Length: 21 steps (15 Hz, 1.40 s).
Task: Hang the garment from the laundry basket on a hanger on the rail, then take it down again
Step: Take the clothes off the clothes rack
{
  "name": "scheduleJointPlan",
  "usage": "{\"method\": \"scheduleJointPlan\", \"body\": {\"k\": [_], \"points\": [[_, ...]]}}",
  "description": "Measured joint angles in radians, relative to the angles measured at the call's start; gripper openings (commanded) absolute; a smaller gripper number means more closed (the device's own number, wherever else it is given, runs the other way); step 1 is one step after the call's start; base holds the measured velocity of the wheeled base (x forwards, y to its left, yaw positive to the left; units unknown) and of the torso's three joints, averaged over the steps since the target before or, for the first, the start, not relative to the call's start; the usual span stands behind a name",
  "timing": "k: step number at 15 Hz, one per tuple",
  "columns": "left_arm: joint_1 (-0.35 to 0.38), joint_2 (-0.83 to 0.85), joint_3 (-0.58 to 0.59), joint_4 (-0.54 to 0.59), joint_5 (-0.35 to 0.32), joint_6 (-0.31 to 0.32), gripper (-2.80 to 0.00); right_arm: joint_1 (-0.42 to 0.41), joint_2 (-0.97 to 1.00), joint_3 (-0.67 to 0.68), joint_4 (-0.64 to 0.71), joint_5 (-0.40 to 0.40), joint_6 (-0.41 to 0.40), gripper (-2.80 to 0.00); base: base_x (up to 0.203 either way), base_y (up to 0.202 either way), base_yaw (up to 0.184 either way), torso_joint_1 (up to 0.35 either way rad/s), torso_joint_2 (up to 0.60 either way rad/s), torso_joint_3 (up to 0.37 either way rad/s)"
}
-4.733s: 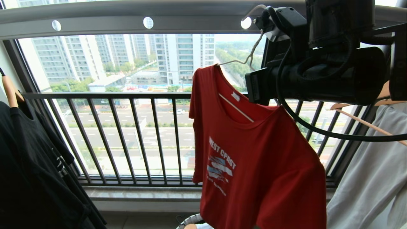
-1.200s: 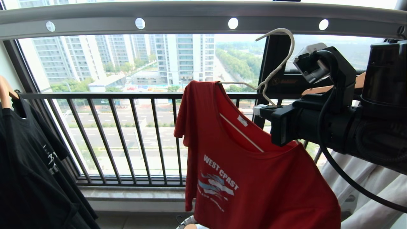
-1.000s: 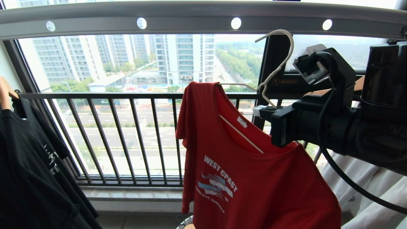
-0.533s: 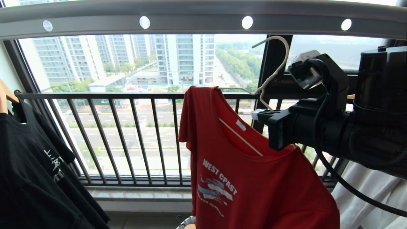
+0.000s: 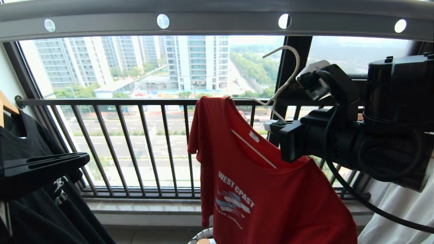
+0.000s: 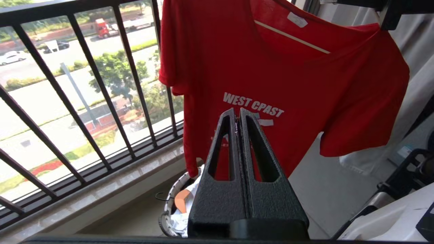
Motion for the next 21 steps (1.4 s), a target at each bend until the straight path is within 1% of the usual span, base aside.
{"method": "scheduleJointPlan", "body": {"k": [1,3,5,6,7,8,9,11,12,14,15,19,21], "points": [[-0.052,0.072,-0.026,-0.005,-0.004,-0.010,-2.80,0.000,0.007,0.000,0.000,0.000,0.000,-2.80,0.000,0.000,0.000,0.000,0.00,0.000],[-0.124,0.201,-0.065,-0.037,-0.008,-0.023,-2.80,0.003,0.017,0.000,0.000,0.001,0.000,-2.80,0.000,0.000,0.000,0.000,0.00,0.000],[-0.177,0.321,-0.086,-0.115,-0.004,-0.047,-2.80,0.012,0.025,0.000,0.000,0.001,0.001,-2.80,0.000,0.000,0.000,0.000,0.00,0.000],[-0.198,0.372,-0.091,-0.169,0.009,-0.079,-2.80,0.015,0.028,0.000,-0.001,0.001,0.001,-2.80,0.000,0.000,0.000,0.000,0.00,0.000],[-0.215,0.415,-0.091,-0.224,0.022,-0.135,0.00,0.016,0.029,0.001,-0.001,0.001,0.001,-2.80,0.000,0.000,0.000,0.000,0.00,0.000],[-0.225,0.447,-0.091,-0.271,0.029,-0.187,0.00,0.020,0.029,0.001,-0.001,0.000,0.001,-2.80,0.000,0.000,0.000,0.000,0.00,0.000],[-0.230,0.478,-0.091,-0.303,0.033,-0.216,0.00,0.024,0.028,0.001,-0.001,0.000,0.001,-2.80,0.000,0.000,0.000,0.000,0.00,0.000],[-0.235,0.532,-0.112,-0.329,0.064,-0.224,0.00,0.040,0.028,0.004,0.000,0.000,0.002,-2.80,0.000,0.000,0.000,0.000,0.00,0.000],[-0.236,0.557,-0.126,-0.332,0.098,-0.225,0.00,0.047,0.028,0.005,0.000,0.000,0.002,-2.80,0.000,0.000,0.000,0.000,0.00,0.000],[-0.237,0.601,-0.157,-0.335,0.193,-0.227,0.00,0.066,0.028,0.010,0.000,0.000,0.002,-2.80,0.000,0.000,0.000,0.000,0.00,0.000],[-0.241,0.616,-0.168,-0.342,0.230,-0.228,0.00,0.074,0.028,0.013,0.000,0.000,0.002,-2.80,0.000,0.000,0.000,0.000,0.00,0.000],[-0.281,0.677,-0.160,-0.493,0.371,-0.224,0.00,0.102,0.024,0.021,0.001,0.000,0.014,-2.80,0.000,0.000,0.000,0.000,0.00,0.000],[-0.295,0.696,-0.152,-0.506,0.381,-0.222,0.00,0.110,0.023,0.021,0.001,0.000,0.014,-2.80,0.000,0.000,0.000,0.000,0.00,0.000]]}}
